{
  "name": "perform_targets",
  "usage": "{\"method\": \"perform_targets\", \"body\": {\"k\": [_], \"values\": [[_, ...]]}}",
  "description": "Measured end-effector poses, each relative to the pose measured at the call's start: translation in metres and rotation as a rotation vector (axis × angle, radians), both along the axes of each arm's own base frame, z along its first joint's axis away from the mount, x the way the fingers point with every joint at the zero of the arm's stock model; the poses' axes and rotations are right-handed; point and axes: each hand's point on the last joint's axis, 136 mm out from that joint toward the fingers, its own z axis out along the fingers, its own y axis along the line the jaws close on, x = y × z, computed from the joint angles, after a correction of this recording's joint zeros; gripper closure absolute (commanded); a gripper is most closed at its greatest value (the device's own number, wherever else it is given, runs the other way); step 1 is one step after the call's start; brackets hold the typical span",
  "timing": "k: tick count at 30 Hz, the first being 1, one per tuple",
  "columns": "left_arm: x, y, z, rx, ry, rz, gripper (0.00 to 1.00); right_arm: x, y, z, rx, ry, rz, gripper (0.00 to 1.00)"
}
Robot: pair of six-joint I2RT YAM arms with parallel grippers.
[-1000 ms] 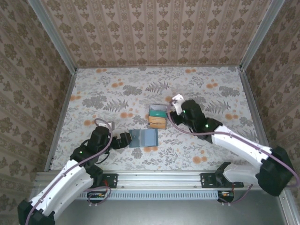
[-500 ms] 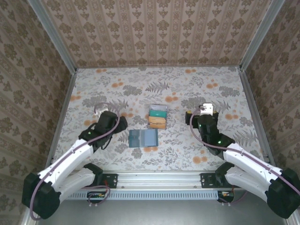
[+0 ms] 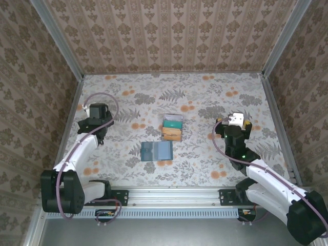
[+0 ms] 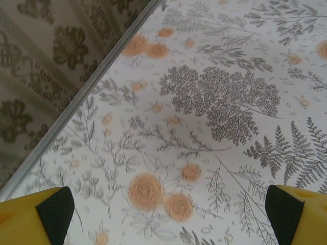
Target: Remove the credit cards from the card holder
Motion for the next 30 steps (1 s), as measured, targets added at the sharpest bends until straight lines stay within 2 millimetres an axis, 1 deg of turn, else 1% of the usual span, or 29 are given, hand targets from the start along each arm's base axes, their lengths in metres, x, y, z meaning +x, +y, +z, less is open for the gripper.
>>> {"method": "perform_targets", "body": {"k": [2,3,5,7,10,12,13,17,19,20,23,25,28,30], "values": [[0.006,0.002,-0.005,0.019,-0.014,-0.028,0.0,0.007,-0.006,-0.005,-0.016,0.013,-0.016,0.0],[0.009,0.004,-0.011,0.027,-0.019,-0.037,0.0,0.012,-0.008,-0.012,-0.032,0.033,-0.021,0.0],[0.013,0.007,-0.027,0.042,-0.011,-0.048,0.0,0.02,-0.01,-0.026,-0.062,0.073,-0.026,0.0],[0.013,0.007,-0.05,0.053,0.004,-0.062,0.0,0.028,-0.011,-0.042,-0.087,0.115,-0.025,0.0],[0.01,0.005,-0.073,0.064,0.006,-0.096,0.0,0.041,-0.018,-0.057,-0.093,0.149,-0.041,0.0],[0.012,0.002,-0.075,0.072,-0.023,-0.121,0.0,0.051,-0.024,-0.062,-0.082,0.148,-0.053,0.0],[0.015,0.001,-0.073,0.077,-0.047,-0.134,0.0,0.055,-0.027,-0.064,-0.076,0.147,-0.056,0.0],[0.032,-0.006,-0.051,0.093,-0.174,-0.186,0.0,0.068,-0.027,-0.067,-0.046,0.126,-0.018,0.0],[0.038,-0.007,-0.046,0.101,-0.228,-0.201,0.0,0.075,-0.026,-0.065,-0.03,0.093,0.008,0.0],[0.041,-0.008,-0.048,0.102,-0.237,-0.213,0.0,0.076,-0.026,-0.066,-0.024,0.081,0.018,0.01],[0.045,-0.014,-0.064,0.103,-0.226,-0.26,0.0,0.079,-0.025,-0.07,0.003,0.071,0.053,0.0],[0.045,-0.017,-0.073,0.097,-0.211,-0.284,0.0,0.081,-0.03,-0.071,0.03,0.049,0.066,0.0],[0.046,-0.019,-0.07,0.093,-0.229,-0.299,0.0,0.083,-0.034,-0.081,0.049,0.056,0.071,0.0],[0.048,-0.019,-0.066,0.092,-0.246,-0.3,0.0,0.084,-0.032,-0.082,0.059,0.058,0.083,0.0]]}}
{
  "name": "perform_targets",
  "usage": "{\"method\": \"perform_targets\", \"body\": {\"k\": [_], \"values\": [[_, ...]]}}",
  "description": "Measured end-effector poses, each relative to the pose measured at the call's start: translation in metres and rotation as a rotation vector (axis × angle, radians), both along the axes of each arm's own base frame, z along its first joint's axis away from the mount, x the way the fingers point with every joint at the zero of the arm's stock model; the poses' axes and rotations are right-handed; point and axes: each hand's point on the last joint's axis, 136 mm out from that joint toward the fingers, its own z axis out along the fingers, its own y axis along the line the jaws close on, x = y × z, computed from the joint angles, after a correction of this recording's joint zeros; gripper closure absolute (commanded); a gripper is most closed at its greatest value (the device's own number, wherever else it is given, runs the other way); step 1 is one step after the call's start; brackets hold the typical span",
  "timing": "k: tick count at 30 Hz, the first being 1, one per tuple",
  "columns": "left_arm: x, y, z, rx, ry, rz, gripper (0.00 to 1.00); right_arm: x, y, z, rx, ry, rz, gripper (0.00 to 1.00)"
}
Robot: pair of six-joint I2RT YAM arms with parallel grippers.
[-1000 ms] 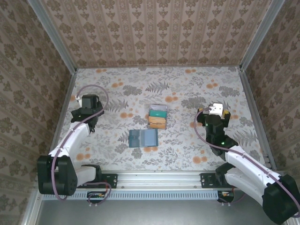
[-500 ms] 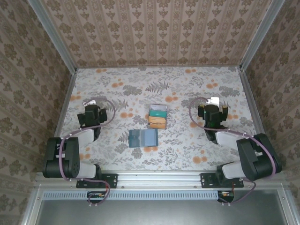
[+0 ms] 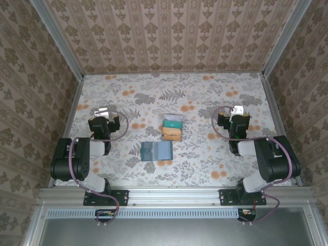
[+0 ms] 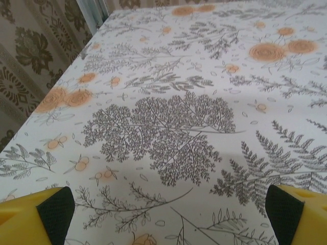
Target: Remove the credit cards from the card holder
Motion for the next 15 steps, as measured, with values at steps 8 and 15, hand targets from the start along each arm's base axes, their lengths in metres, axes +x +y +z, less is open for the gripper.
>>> {"method": "perform_targets", "body": {"k": [8,15], "values": [[0.0023,-0.0019,0.0049,-0.001,-0.022,-0.011,0.0,0.0018,0.0057,0.0012,0.022,-0.009,0.028,0.0],[0.0023,-0.0019,0.0049,0.002,-0.021,-0.012,0.0,0.0018,0.0059,0.0012,0.023,-0.009,0.029,0.0]]}}
